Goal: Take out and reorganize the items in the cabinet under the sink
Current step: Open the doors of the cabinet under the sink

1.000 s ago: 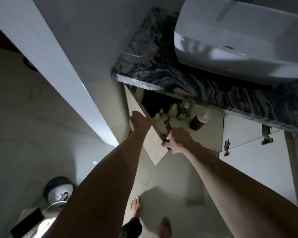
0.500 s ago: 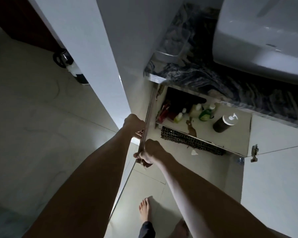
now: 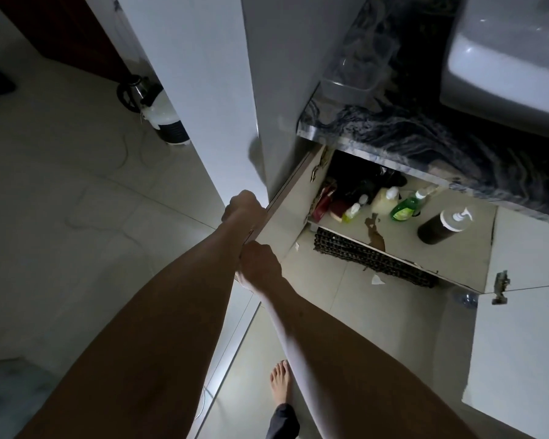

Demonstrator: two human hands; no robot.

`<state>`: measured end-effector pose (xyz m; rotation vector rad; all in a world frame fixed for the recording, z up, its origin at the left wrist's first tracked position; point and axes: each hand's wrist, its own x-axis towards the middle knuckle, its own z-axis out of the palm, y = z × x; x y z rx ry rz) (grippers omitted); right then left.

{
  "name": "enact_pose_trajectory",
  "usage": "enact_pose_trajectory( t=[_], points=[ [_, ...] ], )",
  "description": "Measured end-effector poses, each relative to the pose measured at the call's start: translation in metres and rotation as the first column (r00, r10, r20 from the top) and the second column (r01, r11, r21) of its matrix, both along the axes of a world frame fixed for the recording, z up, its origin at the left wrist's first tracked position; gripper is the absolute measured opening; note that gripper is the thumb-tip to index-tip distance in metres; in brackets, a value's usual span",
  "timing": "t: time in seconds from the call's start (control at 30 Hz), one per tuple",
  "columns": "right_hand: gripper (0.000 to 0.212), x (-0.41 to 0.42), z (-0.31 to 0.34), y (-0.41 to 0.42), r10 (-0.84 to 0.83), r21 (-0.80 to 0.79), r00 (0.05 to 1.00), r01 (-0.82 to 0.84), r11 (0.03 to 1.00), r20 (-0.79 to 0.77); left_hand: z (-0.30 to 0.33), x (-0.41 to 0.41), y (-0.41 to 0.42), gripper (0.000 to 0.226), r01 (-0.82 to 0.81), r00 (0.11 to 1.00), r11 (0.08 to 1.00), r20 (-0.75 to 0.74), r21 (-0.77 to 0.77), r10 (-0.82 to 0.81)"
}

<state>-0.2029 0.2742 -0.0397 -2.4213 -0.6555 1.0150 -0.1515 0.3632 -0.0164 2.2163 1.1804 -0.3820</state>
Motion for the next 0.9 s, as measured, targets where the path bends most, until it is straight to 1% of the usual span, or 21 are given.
enact_pose_trajectory(
  t=[0.03,0.07,0.1,0.13,0.17,0.23,0.27,0.3,0.37,0.4,0.43,0.5,0.57,0.63,0.77,0.83,0.9],
  points=[
    [0.030,-0.001,-0.001,-0.001,0.017,-0.013,1.000,-0.017,1.000,0.001,-0.002,0.000,0.000,0.005,0.017,1.000,1.000,-0.016,0.024,-0.016],
    [0.029,-0.002,-0.002,-0.002,0.029,-0.022,1.000,-0.029,0.999,0.000,-0.003,0.000,-0.001,0.013,0.026,0.999,0.999,-0.029,0.044,-0.025],
    [0.029,-0.002,-0.004,-0.006,0.035,-0.028,0.999,-0.035,0.999,-0.013,-0.002,-0.001,-0.004,0.020,0.029,0.999,0.998,-0.045,0.062,-0.026],
    [0.031,-0.001,-0.007,-0.011,0.040,-0.030,0.999,-0.042,0.999,-0.036,-0.002,-0.001,-0.009,0.023,0.011,0.998,0.997,-0.055,0.082,-0.007],
    [0.036,0.002,-0.012,-0.018,0.052,-0.033,0.997,-0.054,0.998,-0.057,-0.002,-0.002,-0.015,0.019,-0.011,0.998,0.995,-0.056,0.101,0.017],
    [0.046,0.014,-0.025,-0.039,0.094,-0.047,0.993,-0.098,0.994,-0.077,-0.006,-0.002,-0.030,0.003,-0.059,0.997,0.989,-0.046,0.133,0.065],
    [0.050,0.021,-0.031,-0.052,0.104,-0.064,0.992,-0.109,0.992,-0.070,-0.011,-0.003,-0.036,0.013,-0.075,0.995,0.985,-0.049,0.156,0.083],
    [0.053,0.031,-0.037,-0.068,0.099,-0.081,0.993,-0.104,0.991,-0.060,-0.014,-0.004,-0.046,0.028,-0.071,0.993,0.980,-0.076,0.184,0.086],
    [0.053,0.055,-0.045,-0.108,0.077,-0.104,0.996,-0.081,0.991,-0.040,-0.022,-0.004,-0.068,0.062,-0.023,0.983,0.957,-0.166,0.288,0.073],
    [0.052,0.069,-0.047,-0.132,0.066,-0.124,0.997,-0.069,0.990,-0.029,-0.026,0.000,-0.084,0.073,0.007,0.979,0.940,-0.193,0.340,0.062],
    [0.050,0.082,-0.047,-0.155,0.054,-0.146,0.998,-0.057,0.988,-0.019,-0.031,0.004,-0.099,0.078,0.028,0.978,0.924,-0.201,0.381,0.053],
    [0.049,0.106,-0.048,-0.200,0.035,-0.180,0.999,-0.035,0.983,-0.001,-0.042,0.011,-0.129,0.080,0.092,0.980,0.898,-0.199,0.430,-0.005],
    [0.050,0.128,-0.049,-0.248,0.001,-0.193,0.999,0.008,0.981,0.044,-0.050,0.023,-0.166,0.080,0.164,0.977,0.891,-0.198,0.423,-0.085],
    [0.046,0.146,-0.049,-0.293,-0.044,-0.207,0.995,0.061,0.976,0.086,-0.055,0.036,-0.203,0.080,0.187,0.976,0.906,-0.174,0.379,-0.129],
    [0.047,0.180,-0.058,-0.375,-0.128,-0.230,0.980,0.161,0.960,0.154,-0.071,0.067,-0.266,0.074,0.218,0.976,0.926,-0.070,0.309,-0.207],
    [0.047,0.198,-0.068,-0.407,-0.178,-0.228,0.971,0.211,0.950,0.159,-0.083,0.082,-0.290,0.076,0.268,0.963,0.924,-0.045,0.272,-0.266],
    [0.050,0.214,-0.078,-0.429,-0.227,-0.235,0.961,0.259,0.937,0.156,-0.098,0.095,-0.308,0.076,0.342,0.939,0.905,-0.051,0.254,-0.341]
  ],
)
